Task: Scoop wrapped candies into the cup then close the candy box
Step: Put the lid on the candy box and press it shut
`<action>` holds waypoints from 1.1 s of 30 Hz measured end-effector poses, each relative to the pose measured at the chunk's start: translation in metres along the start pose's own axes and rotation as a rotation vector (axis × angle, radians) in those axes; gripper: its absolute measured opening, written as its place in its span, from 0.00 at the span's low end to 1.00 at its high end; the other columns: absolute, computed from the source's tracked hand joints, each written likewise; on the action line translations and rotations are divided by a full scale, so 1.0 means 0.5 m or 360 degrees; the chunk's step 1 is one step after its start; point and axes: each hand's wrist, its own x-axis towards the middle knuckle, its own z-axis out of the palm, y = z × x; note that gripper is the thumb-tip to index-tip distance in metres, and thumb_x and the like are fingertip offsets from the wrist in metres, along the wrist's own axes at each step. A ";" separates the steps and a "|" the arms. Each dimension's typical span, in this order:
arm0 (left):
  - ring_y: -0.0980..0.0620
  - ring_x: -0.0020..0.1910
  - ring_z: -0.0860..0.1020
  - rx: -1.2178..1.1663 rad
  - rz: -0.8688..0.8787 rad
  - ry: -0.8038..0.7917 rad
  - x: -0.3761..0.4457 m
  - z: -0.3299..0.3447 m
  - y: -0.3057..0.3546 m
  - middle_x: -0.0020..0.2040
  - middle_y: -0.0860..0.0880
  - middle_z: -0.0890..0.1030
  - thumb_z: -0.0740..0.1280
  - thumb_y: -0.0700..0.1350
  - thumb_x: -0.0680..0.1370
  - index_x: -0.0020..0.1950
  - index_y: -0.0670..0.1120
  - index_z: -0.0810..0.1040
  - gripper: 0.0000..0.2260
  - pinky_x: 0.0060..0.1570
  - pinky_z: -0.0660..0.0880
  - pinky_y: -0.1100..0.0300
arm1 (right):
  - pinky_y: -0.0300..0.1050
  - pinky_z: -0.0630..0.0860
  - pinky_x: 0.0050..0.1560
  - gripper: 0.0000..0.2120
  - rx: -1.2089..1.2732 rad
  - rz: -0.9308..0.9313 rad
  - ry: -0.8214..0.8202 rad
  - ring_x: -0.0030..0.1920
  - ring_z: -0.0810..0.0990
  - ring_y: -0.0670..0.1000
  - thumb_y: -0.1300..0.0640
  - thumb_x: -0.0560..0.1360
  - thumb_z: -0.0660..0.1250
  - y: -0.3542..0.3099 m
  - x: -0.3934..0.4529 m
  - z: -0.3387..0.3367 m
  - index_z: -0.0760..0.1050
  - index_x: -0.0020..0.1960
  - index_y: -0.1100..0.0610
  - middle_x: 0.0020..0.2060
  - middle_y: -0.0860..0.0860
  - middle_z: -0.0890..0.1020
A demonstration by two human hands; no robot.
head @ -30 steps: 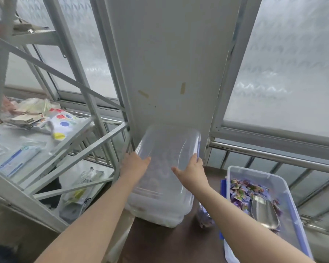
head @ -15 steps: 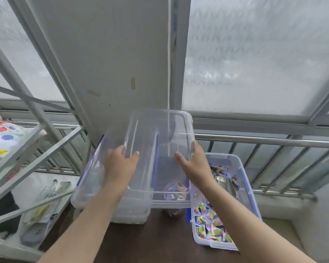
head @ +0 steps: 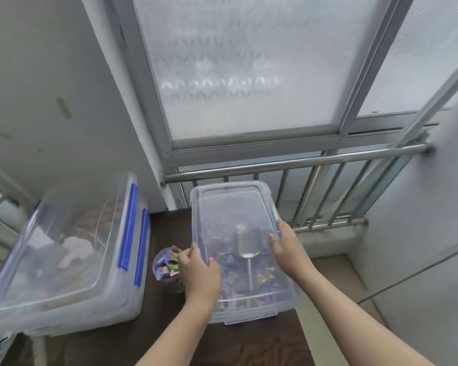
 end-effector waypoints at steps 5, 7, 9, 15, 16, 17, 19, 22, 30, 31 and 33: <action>0.49 0.79 0.52 -0.0019 0.0010 -0.0108 -0.011 0.036 -0.031 0.80 0.46 0.52 0.59 0.38 0.84 0.82 0.41 0.56 0.26 0.75 0.55 0.56 | 0.51 0.58 0.78 0.28 0.0025 0.0023 -0.0030 0.77 0.60 0.51 0.52 0.82 0.58 0.064 0.008 0.028 0.56 0.79 0.58 0.78 0.53 0.62; 0.47 0.79 0.53 -0.0011 0.0004 -0.0122 -0.004 0.043 -0.048 0.80 0.48 0.50 0.58 0.38 0.84 0.81 0.42 0.57 0.26 0.76 0.58 0.53 | 0.49 0.56 0.78 0.27 0.0030 0.0017 -0.0036 0.78 0.59 0.51 0.54 0.83 0.57 0.065 0.013 0.034 0.55 0.79 0.59 0.78 0.54 0.61; 0.47 0.80 0.53 0.0009 -0.0009 -0.0117 0.003 0.045 -0.060 0.81 0.49 0.49 0.57 0.39 0.84 0.81 0.42 0.57 0.25 0.76 0.59 0.50 | 0.47 0.54 0.78 0.27 0.0033 0.0030 -0.0046 0.78 0.57 0.52 0.55 0.83 0.56 0.059 0.018 0.040 0.55 0.79 0.60 0.79 0.55 0.59; 0.47 0.81 0.52 0.0052 -0.0043 -0.0109 0.026 0.044 -0.074 0.82 0.48 0.50 0.57 0.40 0.85 0.82 0.43 0.55 0.25 0.78 0.54 0.51 | 0.44 0.53 0.78 0.26 0.0029 0.0013 -0.0056 0.79 0.55 0.53 0.56 0.84 0.53 0.060 0.045 0.064 0.54 0.80 0.61 0.79 0.56 0.58; 0.47 0.81 0.52 0.0042 -0.0040 -0.0116 0.026 0.045 -0.074 0.82 0.48 0.50 0.57 0.41 0.85 0.82 0.43 0.55 0.25 0.78 0.54 0.51 | 0.44 0.52 0.77 0.26 0.0029 0.0015 -0.0053 0.79 0.55 0.53 0.56 0.84 0.53 0.062 0.047 0.065 0.54 0.80 0.61 0.79 0.56 0.58; 0.48 0.81 0.53 0.0031 -0.0036 -0.0121 0.025 0.045 -0.073 0.81 0.48 0.50 0.57 0.41 0.85 0.82 0.43 0.55 0.25 0.77 0.55 0.51 | 0.44 0.52 0.77 0.26 0.0027 0.0018 -0.0055 0.79 0.55 0.52 0.56 0.84 0.52 0.064 0.047 0.065 0.54 0.80 0.61 0.79 0.55 0.58; 0.48 0.79 0.56 0.0017 -0.0027 -0.0125 0.020 0.047 -0.074 0.80 0.48 0.52 0.56 0.41 0.85 0.82 0.43 0.55 0.25 0.76 0.58 0.52 | 0.42 0.52 0.76 0.26 0.0009 0.0013 -0.0057 0.79 0.55 0.51 0.56 0.84 0.52 0.070 0.045 0.065 0.53 0.80 0.60 0.79 0.54 0.57; 0.49 0.79 0.57 0.0037 0.0011 -0.0130 0.016 0.050 -0.085 0.80 0.48 0.53 0.57 0.41 0.85 0.82 0.43 0.56 0.25 0.75 0.59 0.53 | 0.37 0.50 0.73 0.25 -0.0018 -0.0002 -0.0055 0.79 0.55 0.50 0.57 0.84 0.52 0.080 0.044 0.066 0.53 0.80 0.60 0.79 0.54 0.57; 0.50 0.75 0.63 0.0161 0.0079 -0.0168 -0.007 0.062 -0.108 0.77 0.47 0.58 0.53 0.44 0.86 0.82 0.43 0.52 0.25 0.73 0.64 0.57 | 0.36 0.52 0.73 0.25 -0.0128 0.0002 -0.0004 0.79 0.56 0.50 0.58 0.84 0.50 0.108 0.017 0.074 0.53 0.80 0.60 0.79 0.54 0.58; 0.50 0.75 0.63 0.0177 0.0083 -0.0160 -0.005 0.064 -0.108 0.77 0.47 0.58 0.53 0.45 0.86 0.83 0.43 0.52 0.25 0.72 0.65 0.57 | 0.37 0.53 0.73 0.25 -0.0183 -0.0002 -0.0008 0.79 0.55 0.50 0.59 0.84 0.50 0.110 0.019 0.076 0.52 0.80 0.60 0.79 0.54 0.57; 0.50 0.75 0.64 0.0209 0.0085 -0.0156 -0.002 0.067 -0.108 0.77 0.47 0.58 0.52 0.45 0.86 0.83 0.44 0.51 0.25 0.70 0.67 0.58 | 0.37 0.53 0.73 0.25 -0.0243 0.0000 0.0000 0.79 0.55 0.51 0.61 0.84 0.50 0.109 0.027 0.079 0.52 0.80 0.61 0.79 0.55 0.56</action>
